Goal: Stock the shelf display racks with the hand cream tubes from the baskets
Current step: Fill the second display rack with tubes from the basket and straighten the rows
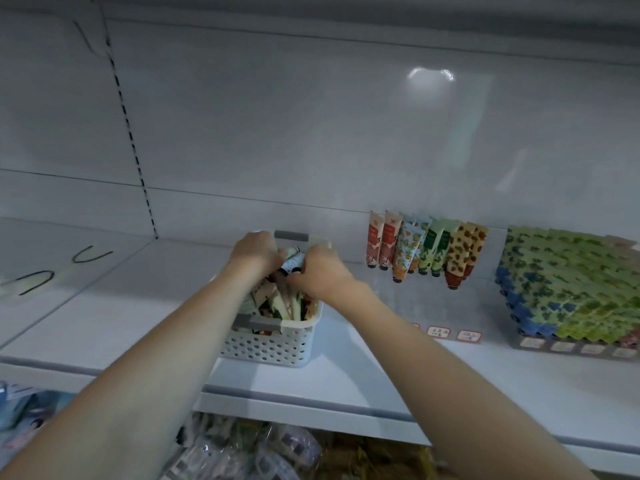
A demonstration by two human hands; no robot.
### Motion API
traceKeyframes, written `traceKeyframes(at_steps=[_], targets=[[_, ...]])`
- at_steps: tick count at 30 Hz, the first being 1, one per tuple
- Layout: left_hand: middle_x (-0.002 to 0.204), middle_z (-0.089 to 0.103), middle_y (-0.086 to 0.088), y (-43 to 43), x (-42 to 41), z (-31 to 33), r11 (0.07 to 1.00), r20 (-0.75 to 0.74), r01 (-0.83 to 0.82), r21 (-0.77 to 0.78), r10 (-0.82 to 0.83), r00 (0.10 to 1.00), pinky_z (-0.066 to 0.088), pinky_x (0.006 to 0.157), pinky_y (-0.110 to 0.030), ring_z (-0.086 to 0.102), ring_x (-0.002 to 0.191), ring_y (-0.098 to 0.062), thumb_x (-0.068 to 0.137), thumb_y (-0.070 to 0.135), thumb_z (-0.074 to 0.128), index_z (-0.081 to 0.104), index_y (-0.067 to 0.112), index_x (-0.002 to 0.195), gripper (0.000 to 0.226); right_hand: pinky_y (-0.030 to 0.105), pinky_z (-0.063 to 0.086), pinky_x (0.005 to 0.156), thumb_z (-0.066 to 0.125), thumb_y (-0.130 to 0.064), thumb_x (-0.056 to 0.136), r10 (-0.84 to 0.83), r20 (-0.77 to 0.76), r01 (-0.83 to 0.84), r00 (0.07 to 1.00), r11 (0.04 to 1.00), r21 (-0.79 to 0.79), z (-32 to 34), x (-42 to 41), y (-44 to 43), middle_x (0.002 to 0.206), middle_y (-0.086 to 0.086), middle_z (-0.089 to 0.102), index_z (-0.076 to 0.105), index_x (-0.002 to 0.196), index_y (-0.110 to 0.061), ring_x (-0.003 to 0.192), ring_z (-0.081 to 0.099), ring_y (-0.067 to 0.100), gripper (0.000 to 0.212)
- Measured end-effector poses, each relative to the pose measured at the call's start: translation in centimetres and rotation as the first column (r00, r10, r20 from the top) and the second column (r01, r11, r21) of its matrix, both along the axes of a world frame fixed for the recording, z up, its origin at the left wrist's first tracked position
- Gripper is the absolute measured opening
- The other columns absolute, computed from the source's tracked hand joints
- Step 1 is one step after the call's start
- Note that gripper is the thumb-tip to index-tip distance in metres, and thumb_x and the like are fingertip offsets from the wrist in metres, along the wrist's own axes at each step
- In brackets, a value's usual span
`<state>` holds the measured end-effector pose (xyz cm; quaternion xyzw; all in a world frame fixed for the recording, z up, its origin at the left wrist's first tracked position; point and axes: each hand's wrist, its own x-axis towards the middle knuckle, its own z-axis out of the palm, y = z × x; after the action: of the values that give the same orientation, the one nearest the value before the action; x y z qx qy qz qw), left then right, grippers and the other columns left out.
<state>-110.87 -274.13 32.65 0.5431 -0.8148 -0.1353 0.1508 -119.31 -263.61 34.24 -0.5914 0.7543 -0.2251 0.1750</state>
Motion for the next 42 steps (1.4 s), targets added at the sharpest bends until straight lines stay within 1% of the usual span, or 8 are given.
traceKeyframes(at_steps=[8,13,23,26,30,34,37,42], targets=[[0.092,0.063,-0.005,-2.8,-0.9,0.5,0.982,0.119,0.014,0.188,-0.037,0.992,0.04,0.065,-0.027,0.054,0.077,-0.021,0.079,0.044,0.065,0.059,0.01,0.098,0.039,0.031,0.043,0.069,0.055,-0.019,0.091,0.011,-0.316,0.02,0.949,0.995,0.095,-0.8,1.2,-1.5,0.115,0.011,0.056,0.05,0.118,-0.006,0.106,0.057,0.028,0.031],[0.06,0.043,-0.004,-2.7,-0.9,1.0,0.921,-0.012,0.026,0.389,-0.023,1.0,0.03,0.044,-0.021,0.039,0.048,-0.017,0.076,0.02,0.065,0.045,0.01,0.074,0.023,0.03,0.041,0.067,0.052,-0.019,0.091,0.027,-0.329,0.004,0.944,0.996,0.092,-0.9,1.2,-1.6,0.114,0.011,0.058,0.051,0.112,-0.008,0.104,0.057,0.027,0.024],[0.075,0.049,-0.006,-1.2,1.0,1.4,0.935,-0.32,0.137,0.326,-0.027,0.947,0.031,0.047,-0.022,0.044,0.06,-0.018,0.08,0.011,0.063,0.052,0.009,0.081,0.012,0.023,0.032,0.051,0.056,-0.037,0.086,0.022,-0.227,-0.006,0.974,0.997,0.071,-0.7,0.9,-0.7,0.068,-0.004,0.037,0.029,0.064,-0.02,0.072,0.045,0.017,0.039],[0.075,0.049,-0.007,-0.9,1.9,1.6,0.931,-0.489,0.089,0.355,0.104,0.866,0.029,0.032,-0.014,0.043,0.051,-0.016,0.083,0.016,0.064,0.051,0.003,0.092,0.02,0.022,0.027,0.046,0.06,-0.026,0.084,0.028,-0.077,-0.027,0.997,1.0,0.016,-0.6,0.6,-0.3,0.06,-0.003,0.036,0.028,0.059,-0.02,0.053,0.037,0.011,0.041],[0.068,0.056,-0.012,0.0,3.4,1.7,0.899,-0.718,0.127,0.419,0.242,0.653,0.037,0.04,-0.021,0.048,0.043,-0.018,0.081,0.022,0.07,0.056,-0.004,0.102,0.036,0.02,0.03,0.046,0.061,-0.021,0.085,0.02,0.164,-0.006,0.986,0.996,-0.085,-0.4,-0.1,0.8,0.052,-0.001,0.039,0.039,0.054,-0.011,0.047,0.038,0.012,0.039],[0.064,0.053,-0.011,3.3,4.3,2.4,0.867,-0.851,0.264,0.423,0.279,0.445,0.033,0.032,-0.017,0.044,0.038,-0.02,0.081,0.013,0.07,0.057,-0.007,0.096,0.028,0.028,0.042,0.057,0.06,-0.017,0.087,0.03,0.346,0.068,0.938,0.962,-0.266,0.3,-0.7,2.5,0.069,0.016,0.05,0.057,0.085,0.011,0.064,0.048,0.02,0.028],[0.067,0.052,-0.01,6.2,4.4,2.9,0.808,-0.881,0.383,0.448,0.326,0.341,0.038,0.035,-0.02,0.046,0.039,-0.021,0.081,0.012,0.068,0.057,-0.004,0.094,0.024,0.04,0.056,0.08,0.06,-0.017,0.089,0.054,0.486,0.148,0.872,0.918,-0.368,1.0,-1.6,4.2,0.09,0.017,0.064,0.056,0.093,-0.007,0.082,0.063,0.026,0.012],[0.075,0.064,-0.007,11.1,3.4,3.1,0.754,-0.916,0.52,0.401,0.35,0.198,0.047,0.045,-0.02,0.062,0.057,-0.013,0.083,0.006,0.063,0.06,0.001,0.096,0.014,0.031,0.056,0.077,0.053,-0.018,0.094,0.102,0.724,0.247,0.682,0.9,-0.359,1.9,-3.4,7.3,0.093,0.003,0.064,0.052,0.104,-0.013,0.086,0.065,0.018,0.011]])
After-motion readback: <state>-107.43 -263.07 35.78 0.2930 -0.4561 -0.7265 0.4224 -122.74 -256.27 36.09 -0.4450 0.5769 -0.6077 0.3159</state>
